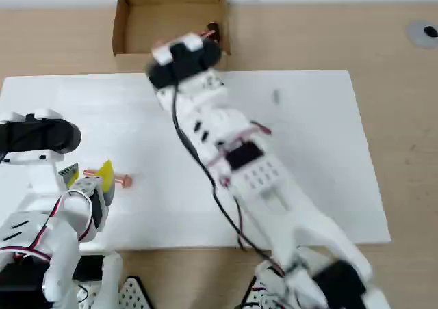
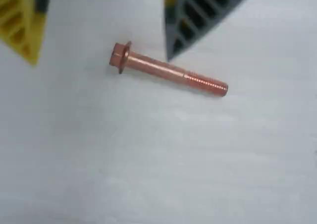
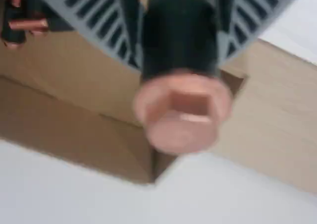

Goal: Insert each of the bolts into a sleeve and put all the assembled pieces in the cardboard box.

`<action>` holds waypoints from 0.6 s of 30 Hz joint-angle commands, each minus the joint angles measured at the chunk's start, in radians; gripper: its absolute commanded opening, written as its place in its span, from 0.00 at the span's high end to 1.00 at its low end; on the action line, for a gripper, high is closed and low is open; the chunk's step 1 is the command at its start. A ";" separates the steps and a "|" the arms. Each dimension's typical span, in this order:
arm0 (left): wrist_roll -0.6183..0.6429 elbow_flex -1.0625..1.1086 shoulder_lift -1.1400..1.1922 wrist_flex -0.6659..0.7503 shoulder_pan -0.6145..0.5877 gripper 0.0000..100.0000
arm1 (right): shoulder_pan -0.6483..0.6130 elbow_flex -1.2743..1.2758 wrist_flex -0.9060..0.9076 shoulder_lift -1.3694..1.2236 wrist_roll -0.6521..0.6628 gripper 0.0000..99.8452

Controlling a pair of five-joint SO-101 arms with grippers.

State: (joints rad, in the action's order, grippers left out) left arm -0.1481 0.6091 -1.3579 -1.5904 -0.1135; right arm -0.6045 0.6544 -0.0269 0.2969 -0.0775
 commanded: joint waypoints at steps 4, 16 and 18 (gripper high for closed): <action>-0.006 -0.002 0.008 0.017 -0.012 0.82 | 0.076 -0.387 -0.034 -0.357 0.003 0.99; -0.008 0.000 0.008 0.017 -0.012 0.82 | 0.200 -1.024 -0.032 -0.909 0.009 0.99; -0.008 0.000 0.008 0.017 -0.012 0.82 | 0.211 -1.106 -0.029 -0.995 0.009 0.99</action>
State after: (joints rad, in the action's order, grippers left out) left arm -0.1496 0.6091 -1.3579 -1.5904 -0.1135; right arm -0.4266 -0.2647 -0.0299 -0.6345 -0.0775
